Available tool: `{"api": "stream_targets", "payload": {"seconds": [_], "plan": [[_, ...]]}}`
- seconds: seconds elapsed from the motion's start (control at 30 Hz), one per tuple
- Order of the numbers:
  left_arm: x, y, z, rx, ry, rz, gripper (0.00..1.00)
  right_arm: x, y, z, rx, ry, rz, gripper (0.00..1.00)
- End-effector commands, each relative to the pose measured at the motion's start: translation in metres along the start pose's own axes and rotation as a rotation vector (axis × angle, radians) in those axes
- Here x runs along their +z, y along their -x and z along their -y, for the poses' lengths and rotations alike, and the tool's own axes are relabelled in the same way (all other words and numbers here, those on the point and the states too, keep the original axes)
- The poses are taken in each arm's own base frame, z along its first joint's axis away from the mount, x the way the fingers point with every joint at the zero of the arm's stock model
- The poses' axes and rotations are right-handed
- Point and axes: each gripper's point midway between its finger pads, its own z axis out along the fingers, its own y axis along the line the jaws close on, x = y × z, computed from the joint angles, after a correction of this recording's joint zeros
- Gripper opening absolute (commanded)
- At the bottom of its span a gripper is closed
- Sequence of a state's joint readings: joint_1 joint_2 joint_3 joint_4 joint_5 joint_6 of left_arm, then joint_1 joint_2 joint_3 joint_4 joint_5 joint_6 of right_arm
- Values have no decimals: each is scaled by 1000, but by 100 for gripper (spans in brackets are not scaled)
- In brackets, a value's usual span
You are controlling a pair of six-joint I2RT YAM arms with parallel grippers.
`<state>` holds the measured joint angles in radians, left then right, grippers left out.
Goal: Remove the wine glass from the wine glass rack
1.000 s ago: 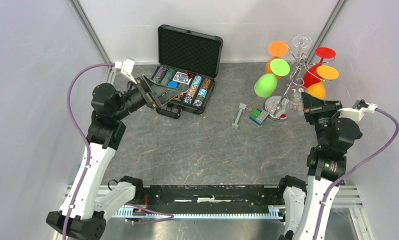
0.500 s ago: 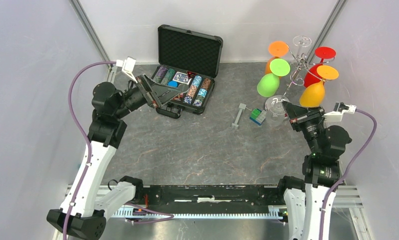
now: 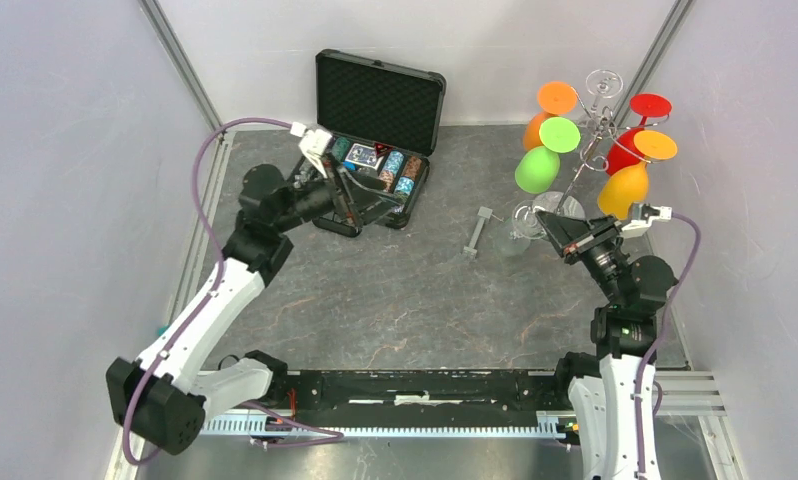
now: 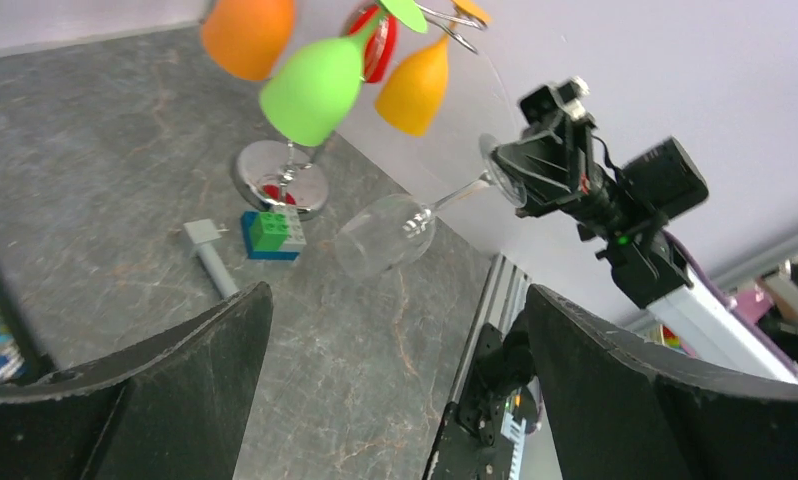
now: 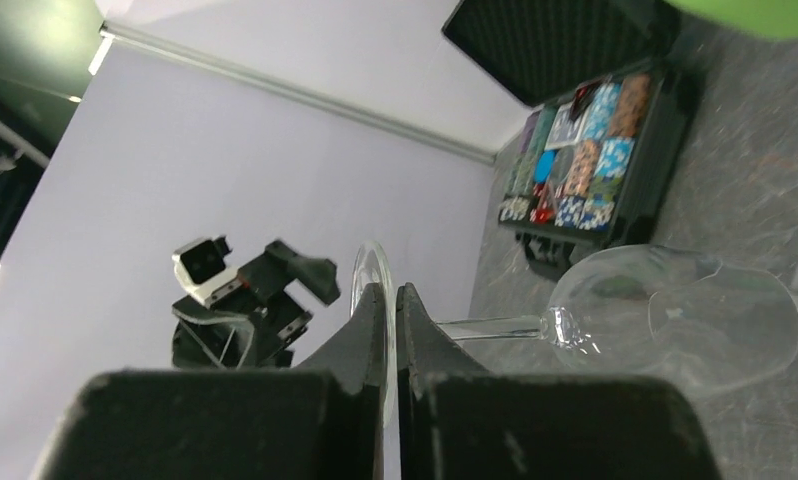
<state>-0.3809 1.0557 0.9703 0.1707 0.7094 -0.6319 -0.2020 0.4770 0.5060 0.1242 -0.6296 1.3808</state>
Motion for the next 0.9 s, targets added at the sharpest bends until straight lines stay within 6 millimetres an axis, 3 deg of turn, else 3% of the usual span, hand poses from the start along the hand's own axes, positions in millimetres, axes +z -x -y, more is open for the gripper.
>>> {"api": "stream_targets", "payload": {"seconds": [0.0,0.13,0.27,0.33,0.63,0.87], "plan": [[34,-15,17,273,-168,-15,100,-5,-20,-32,23,170,-99,0],[64,-57,31,385,-296,-119,100,-7,-29,-31,44,179,-137,0],[88,-80,40,510,-371,-144,99,-8,-34,-29,62,178,-161,0],[100,-92,43,570,-409,-150,93,-9,-35,-29,69,177,-165,0],[140,-106,74,714,-553,-71,91,-11,-36,-26,87,156,-162,0],[159,-123,87,688,-627,-67,87,-10,-36,-30,83,161,-167,0]]}}
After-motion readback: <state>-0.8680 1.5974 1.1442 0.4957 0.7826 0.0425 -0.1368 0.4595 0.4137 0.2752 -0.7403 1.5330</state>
